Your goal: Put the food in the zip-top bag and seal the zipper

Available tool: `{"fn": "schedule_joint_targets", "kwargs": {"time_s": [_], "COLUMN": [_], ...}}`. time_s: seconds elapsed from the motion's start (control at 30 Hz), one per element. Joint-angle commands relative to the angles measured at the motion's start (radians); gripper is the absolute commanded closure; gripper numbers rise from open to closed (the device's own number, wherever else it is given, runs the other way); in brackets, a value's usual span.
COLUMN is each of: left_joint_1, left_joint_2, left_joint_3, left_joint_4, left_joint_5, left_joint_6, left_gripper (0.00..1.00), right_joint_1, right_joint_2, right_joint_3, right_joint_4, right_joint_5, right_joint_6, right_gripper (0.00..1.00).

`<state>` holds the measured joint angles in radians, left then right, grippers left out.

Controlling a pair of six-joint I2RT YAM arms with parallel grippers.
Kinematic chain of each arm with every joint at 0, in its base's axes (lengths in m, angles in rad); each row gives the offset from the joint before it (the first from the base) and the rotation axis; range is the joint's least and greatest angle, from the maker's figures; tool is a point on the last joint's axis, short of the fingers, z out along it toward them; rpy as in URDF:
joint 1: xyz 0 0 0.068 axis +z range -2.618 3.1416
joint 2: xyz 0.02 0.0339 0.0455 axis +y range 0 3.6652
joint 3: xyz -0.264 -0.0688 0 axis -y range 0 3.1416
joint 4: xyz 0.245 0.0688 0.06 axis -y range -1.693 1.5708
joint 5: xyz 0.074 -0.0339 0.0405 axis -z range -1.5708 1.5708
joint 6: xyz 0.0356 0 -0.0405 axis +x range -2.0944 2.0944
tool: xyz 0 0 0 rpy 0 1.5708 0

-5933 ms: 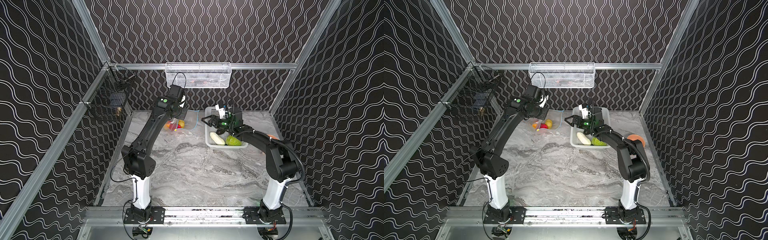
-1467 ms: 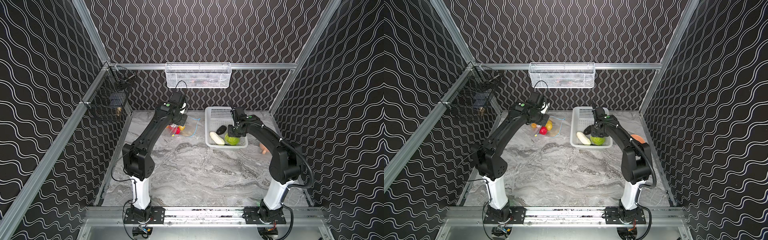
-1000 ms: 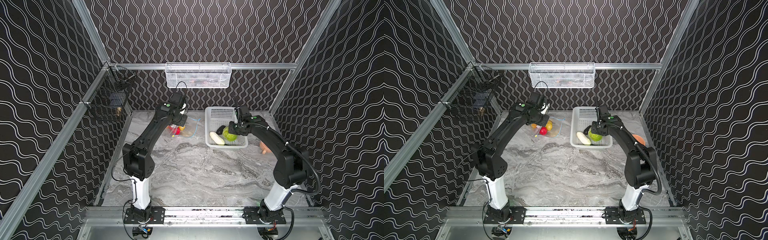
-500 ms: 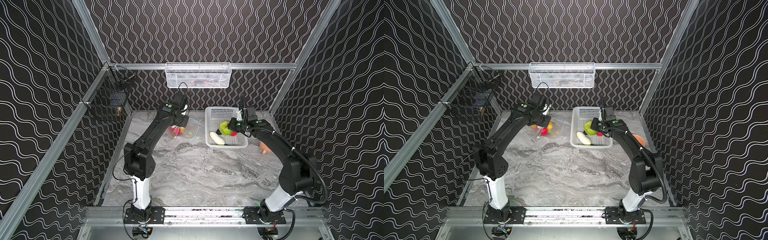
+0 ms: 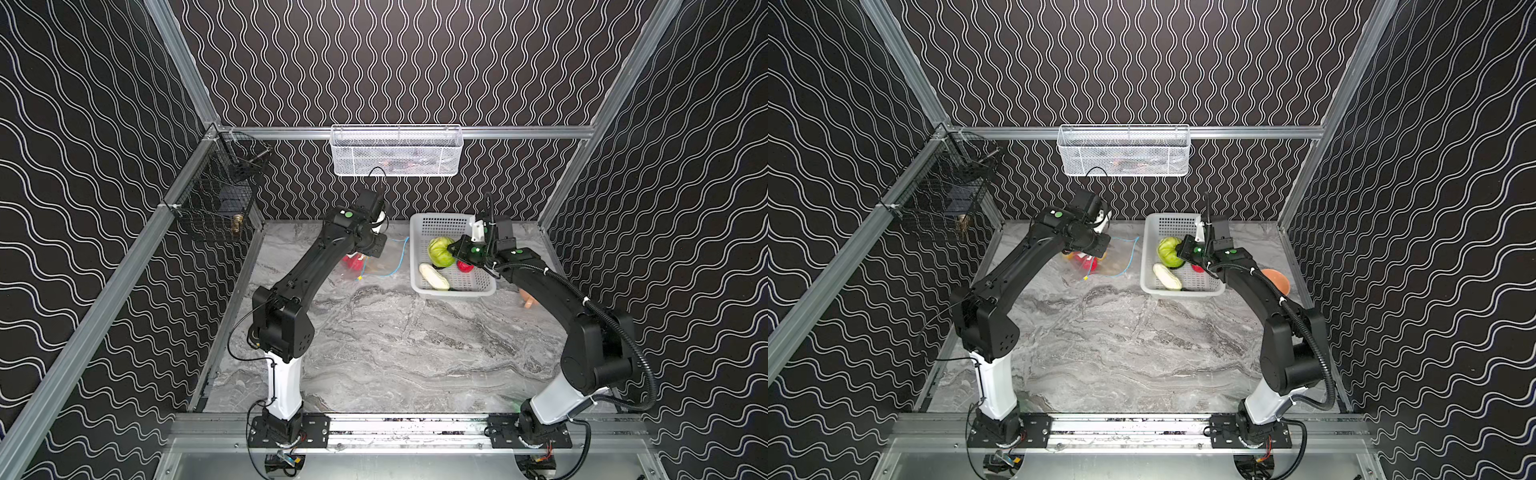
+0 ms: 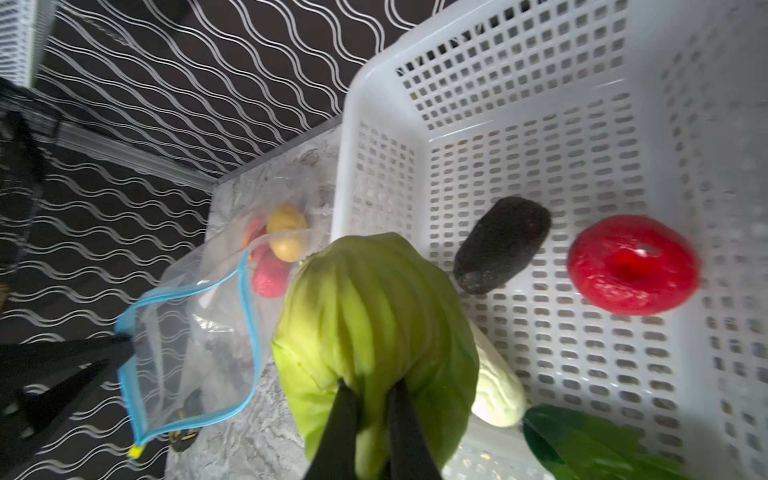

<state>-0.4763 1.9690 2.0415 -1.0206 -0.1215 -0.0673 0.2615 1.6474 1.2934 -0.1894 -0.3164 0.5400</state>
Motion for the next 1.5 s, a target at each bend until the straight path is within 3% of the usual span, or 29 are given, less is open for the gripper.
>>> {"fn": "schedule_joint_targets", "kwargs": {"time_s": [0.0, 0.47, 0.87, 1.47], "left_joint_1": [-0.007, -0.058, -0.115, -0.120], "left_joint_2": [0.013, 0.037, 0.054, 0.073], "left_joint_3": [0.024, 0.072, 0.128, 0.197], "left_joint_4": [-0.012, -0.036, -0.062, -0.090], "left_joint_5": [0.005, -0.041, -0.056, -0.099], "left_joint_6": [-0.007, 0.012, 0.028, 0.046], "left_gripper": [1.00, 1.00, 1.00, 1.00], "right_joint_1": [0.001, 0.001, 0.004, 0.081], "right_joint_2": [-0.017, -0.049, -0.087, -0.106], "right_joint_3": [-0.020, -0.080, -0.079, -0.106], "right_joint_4": [0.122, 0.315, 0.324, 0.383], "right_joint_5": [-0.061, -0.172, -0.211, -0.221], "right_joint_6": [0.043, 0.150, 0.158, 0.196], "right_gripper": [1.00, 1.00, 1.00, 1.00]}}
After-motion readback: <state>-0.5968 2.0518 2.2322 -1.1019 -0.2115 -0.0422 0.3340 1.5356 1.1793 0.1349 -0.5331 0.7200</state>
